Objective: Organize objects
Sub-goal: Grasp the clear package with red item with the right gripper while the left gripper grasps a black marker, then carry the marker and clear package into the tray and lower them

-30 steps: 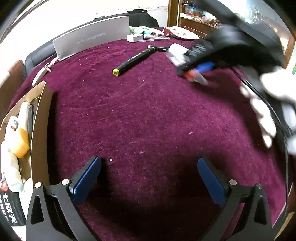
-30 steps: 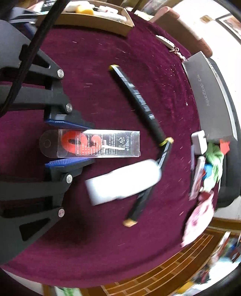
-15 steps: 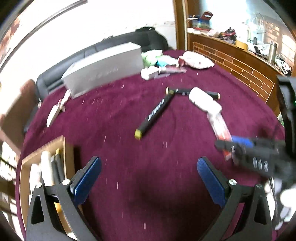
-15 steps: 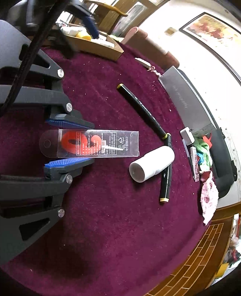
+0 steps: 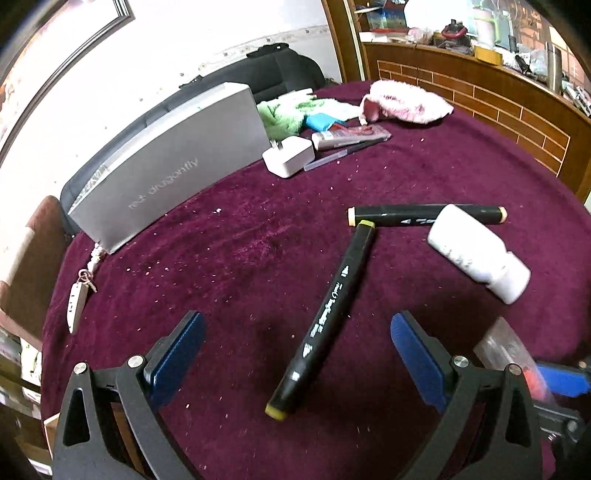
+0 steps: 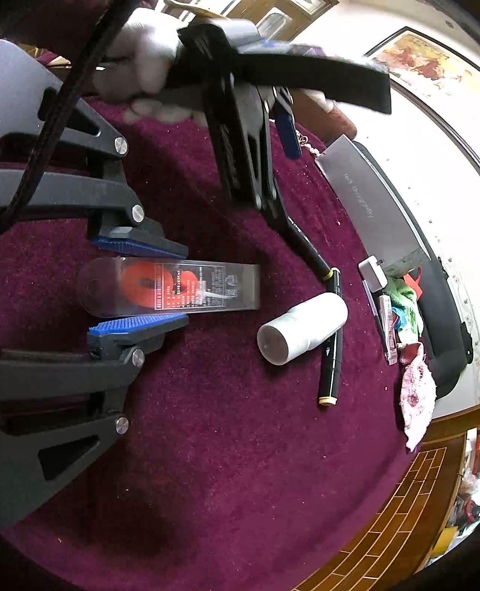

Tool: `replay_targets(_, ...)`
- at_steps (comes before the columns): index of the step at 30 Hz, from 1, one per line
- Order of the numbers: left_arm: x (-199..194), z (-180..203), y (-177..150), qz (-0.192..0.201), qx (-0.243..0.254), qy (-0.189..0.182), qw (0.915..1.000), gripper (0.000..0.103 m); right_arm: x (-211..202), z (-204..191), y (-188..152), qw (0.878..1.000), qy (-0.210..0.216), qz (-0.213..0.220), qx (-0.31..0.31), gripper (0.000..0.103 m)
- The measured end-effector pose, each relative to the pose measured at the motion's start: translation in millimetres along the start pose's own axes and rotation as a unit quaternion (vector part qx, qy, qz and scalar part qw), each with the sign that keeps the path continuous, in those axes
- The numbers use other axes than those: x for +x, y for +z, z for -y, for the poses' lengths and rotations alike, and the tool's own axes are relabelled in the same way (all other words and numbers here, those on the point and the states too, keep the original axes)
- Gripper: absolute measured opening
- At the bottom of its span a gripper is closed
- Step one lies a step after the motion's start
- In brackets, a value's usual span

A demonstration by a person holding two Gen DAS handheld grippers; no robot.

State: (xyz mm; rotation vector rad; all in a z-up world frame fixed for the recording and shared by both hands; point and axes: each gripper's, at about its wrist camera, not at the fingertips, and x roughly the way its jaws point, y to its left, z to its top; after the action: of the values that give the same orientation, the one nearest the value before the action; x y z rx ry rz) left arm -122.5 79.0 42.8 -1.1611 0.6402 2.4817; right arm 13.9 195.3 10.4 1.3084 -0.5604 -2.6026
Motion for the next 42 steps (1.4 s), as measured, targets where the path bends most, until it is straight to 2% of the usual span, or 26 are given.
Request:
replay_targets(1, 3, 1, 0, -0.003, 0.003, -0.002, 1.0, 0.097, 0, 0, 0, 1.0, 0.001, 0.0, 0.001, 0.026)
replay_targets(3, 10, 6, -2, -0.016, 0.01, -0.007, 0.9998, 0.083, 1, 0, 0, 1.0, 0.001, 0.0, 0.001, 0.026)
replay_targets(4, 13, 7, -3, -0.022, 0.01, -0.016, 0.9996, 0.067, 1, 0, 0, 1.0, 0.001, 0.0, 0.001, 0.026)
replay_targets(5, 10, 6, -3, -0.019, -0.001, -0.035, 0.9992, 0.046, 0, 0, 0, 1.0, 0.001, 0.0, 0.001, 0.026)
replay_targets(6, 9, 5, -3, -0.025, -0.011, -0.055, 0.9981, 0.035, 0, 0, 0, 1.0, 0.0, 0.0, 0.001, 0.026)
replay_targets(7, 7, 6, -3, -0.028, -0.016, -0.058, 0.9978, 0.017, 0, 0, 0, 1.0, 0.001, 0.001, 0.001, 0.026)
replay_targets(8, 6, 9, -3, -0.03, -0.013, -0.053, 0.998, 0.012, 0, 0, 0, 1.0, 0.001, 0.001, 0.002, 0.026)
replay_targets(10, 1, 13, -8, -0.029, -0.009, -0.049, 0.9984, 0.012, 0, 1, 0, 1.0, 0.003, 0.002, 0.004, 0.026)
replay_targets(16, -21, 6, -40, -0.049, -0.046, -0.082, 0.9943, 0.012, 0, 2, 0, 1.0, 0.004, 0.002, 0.006, 0.026)
replay_targets(18, -30, 7, -53, -0.052, -0.053, -0.083, 0.9938, 0.012, 0, 2, 0, 1.0, 0.005, 0.003, 0.006, 0.026)
replay_targets(20, -37, 9, -59, -0.042, -0.048, -0.065, 0.9959, 0.011, 0, 2, 0, 1.0, 0.004, 0.004, 0.006, 0.026)
replay_targets(24, -34, 5, -59, -0.04, -0.077, -0.068, 0.9939, 0.012, 0, 1, 0, 1.0, 0.003, 0.008, 0.002, 0.027)
replay_targets(28, -36, 13, -59, -0.03, -0.056, -0.049, 0.9968, 0.012, 0, 3, 0, 1.0, 0.006, 0.011, 0.001, 0.027)
replay_targets(32, -47, 3, -68, -0.024, -0.074, -0.07, 0.9945, 0.011, 0, 2, 0, 1.0, 0.005, 0.017, -0.002, 0.027)
replay_targets(36, -69, -1, -85, -0.01, -0.076, -0.063, 0.995, 0.011, 0, 2, -1, 1.0, 0.006, 0.02, -0.003, 0.028)
replay_targets(42, -118, -11, -111, 0.028, -0.08, -0.057, 0.9947, 0.011, 2, -7, -2, 1.0, -0.003, 0.017, -0.025, 0.038)
